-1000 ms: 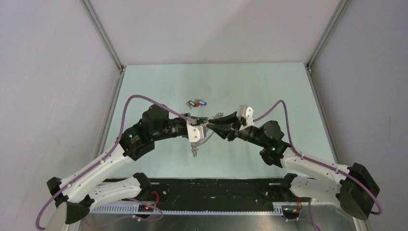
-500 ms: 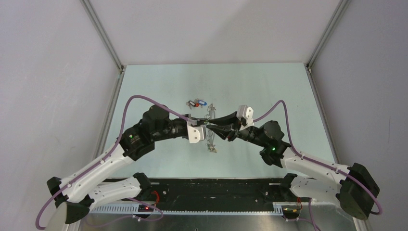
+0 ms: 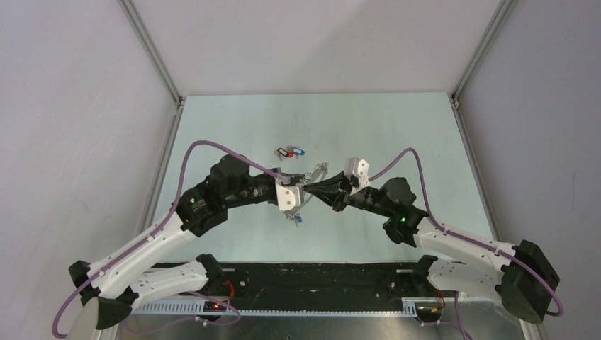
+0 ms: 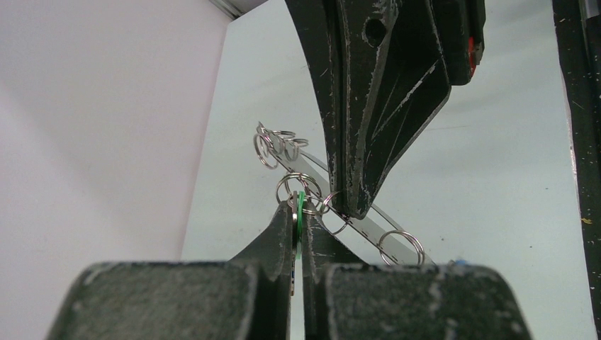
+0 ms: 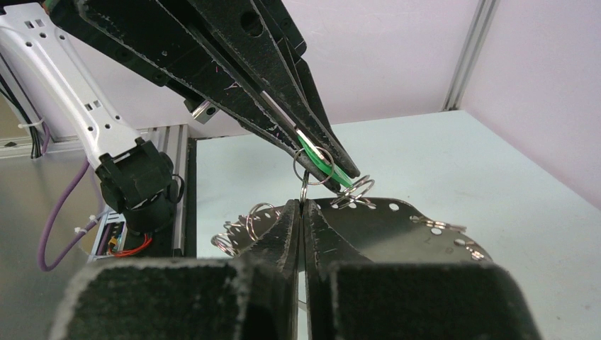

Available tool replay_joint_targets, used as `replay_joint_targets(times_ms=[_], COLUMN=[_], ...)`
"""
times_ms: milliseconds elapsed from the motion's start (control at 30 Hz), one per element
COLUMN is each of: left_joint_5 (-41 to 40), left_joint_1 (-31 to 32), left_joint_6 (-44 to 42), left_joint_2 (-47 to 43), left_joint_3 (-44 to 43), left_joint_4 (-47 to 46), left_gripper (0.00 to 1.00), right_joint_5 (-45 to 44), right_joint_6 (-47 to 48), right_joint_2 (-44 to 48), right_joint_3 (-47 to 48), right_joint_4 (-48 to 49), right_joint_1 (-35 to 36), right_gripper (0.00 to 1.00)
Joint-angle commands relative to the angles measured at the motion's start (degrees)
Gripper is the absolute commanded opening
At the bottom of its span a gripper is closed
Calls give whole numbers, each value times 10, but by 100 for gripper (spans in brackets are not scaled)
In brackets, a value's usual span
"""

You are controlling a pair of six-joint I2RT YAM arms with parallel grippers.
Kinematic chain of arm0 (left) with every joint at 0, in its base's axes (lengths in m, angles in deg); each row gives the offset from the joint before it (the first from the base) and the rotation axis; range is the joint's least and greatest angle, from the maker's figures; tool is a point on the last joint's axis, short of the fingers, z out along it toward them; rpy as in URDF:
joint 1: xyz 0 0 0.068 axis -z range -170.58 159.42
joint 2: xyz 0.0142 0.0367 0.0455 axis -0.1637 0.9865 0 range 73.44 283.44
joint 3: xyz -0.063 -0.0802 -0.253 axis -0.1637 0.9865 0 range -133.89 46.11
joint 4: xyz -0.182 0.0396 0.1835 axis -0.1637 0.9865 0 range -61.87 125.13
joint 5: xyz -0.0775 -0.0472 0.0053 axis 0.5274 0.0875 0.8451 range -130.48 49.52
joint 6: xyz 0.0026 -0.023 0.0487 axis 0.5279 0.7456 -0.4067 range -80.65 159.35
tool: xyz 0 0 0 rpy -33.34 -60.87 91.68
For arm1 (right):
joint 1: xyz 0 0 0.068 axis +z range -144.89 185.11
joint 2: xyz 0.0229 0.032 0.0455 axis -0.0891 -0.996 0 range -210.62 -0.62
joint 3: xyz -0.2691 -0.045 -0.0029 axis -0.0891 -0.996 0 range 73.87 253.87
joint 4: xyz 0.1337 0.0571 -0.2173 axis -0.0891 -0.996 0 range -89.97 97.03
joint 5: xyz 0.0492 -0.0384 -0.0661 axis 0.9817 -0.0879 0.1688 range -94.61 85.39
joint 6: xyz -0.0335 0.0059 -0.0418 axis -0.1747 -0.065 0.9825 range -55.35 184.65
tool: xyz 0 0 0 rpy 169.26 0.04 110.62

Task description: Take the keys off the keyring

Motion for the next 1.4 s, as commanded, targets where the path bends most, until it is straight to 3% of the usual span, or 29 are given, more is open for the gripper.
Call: replay_joint_targets(times_ms=[0, 533, 1167, 1367], left_joint_5=[7, 20, 35, 17], left_joint_1=[3, 0, 0, 0], left_joint_6=[5, 17, 17, 13], left_joint_2=[-12, -5, 7, 1], left_joint_3=[-14, -20, -21, -21], left_joint_4=[-35, -35, -32, -32], left_gripper=[0, 0, 0, 0], right_joint_5=[4, -14, 40, 86], right_joint_6=[1, -23, -94, -146], right_joint_2=[7, 87, 53, 39], right_joint_3=[23, -9, -6, 6], right_joint_4=[29, 68, 120, 84], right_joint_1=[4, 3, -15, -28], right_gripper=[0, 0, 0, 0])
